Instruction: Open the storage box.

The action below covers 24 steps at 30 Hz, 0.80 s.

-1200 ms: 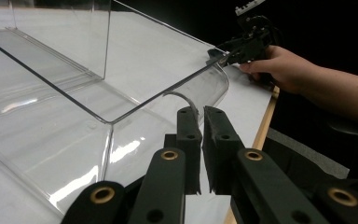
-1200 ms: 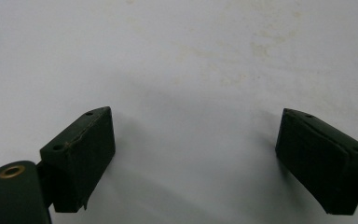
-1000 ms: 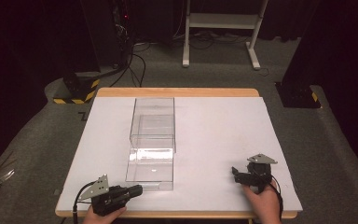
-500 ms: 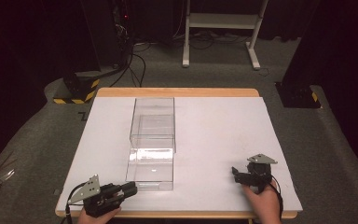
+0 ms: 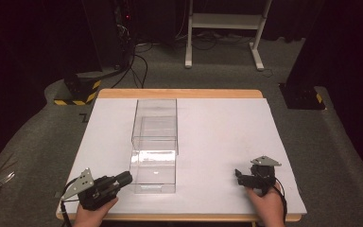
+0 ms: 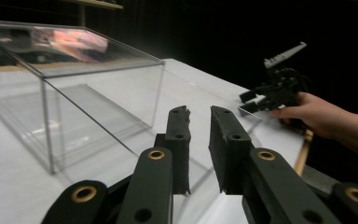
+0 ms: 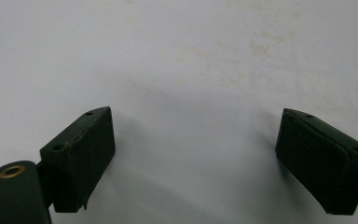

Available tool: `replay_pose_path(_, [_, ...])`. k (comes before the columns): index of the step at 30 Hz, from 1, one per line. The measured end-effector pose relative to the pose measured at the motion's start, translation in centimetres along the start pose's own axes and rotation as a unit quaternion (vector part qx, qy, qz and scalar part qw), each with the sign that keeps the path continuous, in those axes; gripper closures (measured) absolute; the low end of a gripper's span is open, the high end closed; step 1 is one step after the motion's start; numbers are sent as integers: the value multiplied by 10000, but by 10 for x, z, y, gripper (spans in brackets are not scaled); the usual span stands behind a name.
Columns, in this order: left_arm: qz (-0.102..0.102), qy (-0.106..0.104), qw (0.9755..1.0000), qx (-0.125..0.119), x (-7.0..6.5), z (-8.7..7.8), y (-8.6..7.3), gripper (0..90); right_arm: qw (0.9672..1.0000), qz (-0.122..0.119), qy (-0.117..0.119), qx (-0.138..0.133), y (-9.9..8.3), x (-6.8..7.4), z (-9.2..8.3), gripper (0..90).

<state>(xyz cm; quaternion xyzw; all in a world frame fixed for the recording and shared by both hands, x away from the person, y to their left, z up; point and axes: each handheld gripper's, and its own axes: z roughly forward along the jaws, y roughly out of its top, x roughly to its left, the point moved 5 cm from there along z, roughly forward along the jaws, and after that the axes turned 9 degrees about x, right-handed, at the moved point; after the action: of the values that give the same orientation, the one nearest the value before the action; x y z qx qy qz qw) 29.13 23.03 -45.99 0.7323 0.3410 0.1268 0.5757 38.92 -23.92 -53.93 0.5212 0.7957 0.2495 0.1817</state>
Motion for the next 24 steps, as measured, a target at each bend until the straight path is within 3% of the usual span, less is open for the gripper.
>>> replay_pose_path(9, [40, 627, 9980, 19, 34, 3, 15, 686, 10000, 1, 1, 0, 0, 0, 0, 119])
replay_pose_path(12, [-20, 1061, 9943, 119, 50, 4, 13, 646, 10000, 1, 1, 0, 0, 0, 0, 119])
replay_pose_path(13, [-60, 1202, 9926, 183, 54, 4, 11, 620, 10000, 2, 1, 0, 0, 0, 0, 119])
replay_pose_path(15, [-250, 1657, 9852, 369, 66, 1, 2, 579, 10000, -3, -1, -4, 0, 0, 0, 120])
replay_pose_path(16, [-324, 1754, 9831, 416, 69, 0, -1, 560, 10000, -4, -2, -4, 0, 0, 0, 120])
replay_pose_path(18, [-422, 2013, 9765, 650, 79, -1, -9, 535, 10000, 2, 1, 0, 0, 0, 0, 119])
replay_pose_path(22, [-306, 2411, 9642, 1060, 91, -3, -24, 494, 10000, 5, 4, 0, 0, 0, 0, 120])
replay_pose_path(24, [-432, 2463, 9601, 1250, 96, -2, -32, 482, 10000, 3, 3, 1, 0, 0, 0, 119])
